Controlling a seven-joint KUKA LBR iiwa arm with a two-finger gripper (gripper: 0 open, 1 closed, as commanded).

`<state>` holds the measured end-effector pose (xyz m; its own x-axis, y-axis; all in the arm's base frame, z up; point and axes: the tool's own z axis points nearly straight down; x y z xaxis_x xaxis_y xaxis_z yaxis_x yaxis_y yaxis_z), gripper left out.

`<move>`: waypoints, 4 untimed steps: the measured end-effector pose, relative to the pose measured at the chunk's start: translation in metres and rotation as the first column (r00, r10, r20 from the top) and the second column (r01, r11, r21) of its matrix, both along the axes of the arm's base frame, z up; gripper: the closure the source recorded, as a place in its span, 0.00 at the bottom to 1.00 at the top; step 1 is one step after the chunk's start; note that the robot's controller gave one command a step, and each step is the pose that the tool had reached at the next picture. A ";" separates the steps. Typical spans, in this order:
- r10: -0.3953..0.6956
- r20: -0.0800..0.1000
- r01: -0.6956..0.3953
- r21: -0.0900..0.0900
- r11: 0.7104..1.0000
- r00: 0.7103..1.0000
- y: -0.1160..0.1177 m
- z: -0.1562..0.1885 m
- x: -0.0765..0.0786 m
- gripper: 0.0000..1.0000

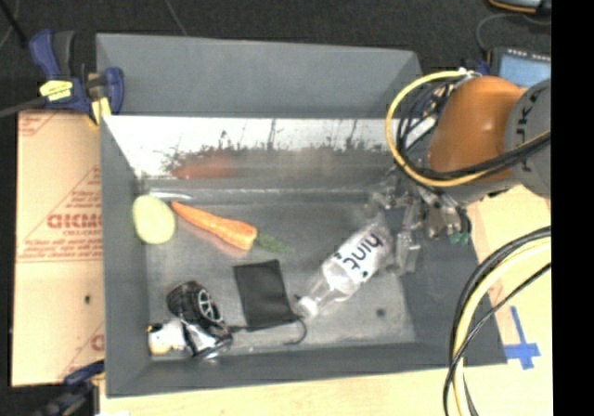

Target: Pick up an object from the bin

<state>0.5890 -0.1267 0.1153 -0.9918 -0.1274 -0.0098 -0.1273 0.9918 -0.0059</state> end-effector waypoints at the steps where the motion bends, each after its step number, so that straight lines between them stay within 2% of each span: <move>1: 0.009 0.000 -0.009 0.003 1.000 1.000 -0.013 -0.036 -0.002 0.00; 2: 0.012 0.000 -0.012 0.000 1.000 1.000 -0.036 -0.047 -0.004 0.00; 3: 0.166 0.002 -0.166 -0.002 0.986 0.986 -0.017 -0.045 -0.013 0.00; 4: 0.011 0.003 -0.011 -0.001 1.000 1.000 0.024 -0.041 -0.017 1.00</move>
Offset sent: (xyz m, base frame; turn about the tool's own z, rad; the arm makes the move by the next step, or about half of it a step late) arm -0.0074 -0.0116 -0.0453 -0.0657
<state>0.5716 -0.1023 0.0742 -0.9904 -0.1380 -0.0124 -0.1379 0.9904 -0.0074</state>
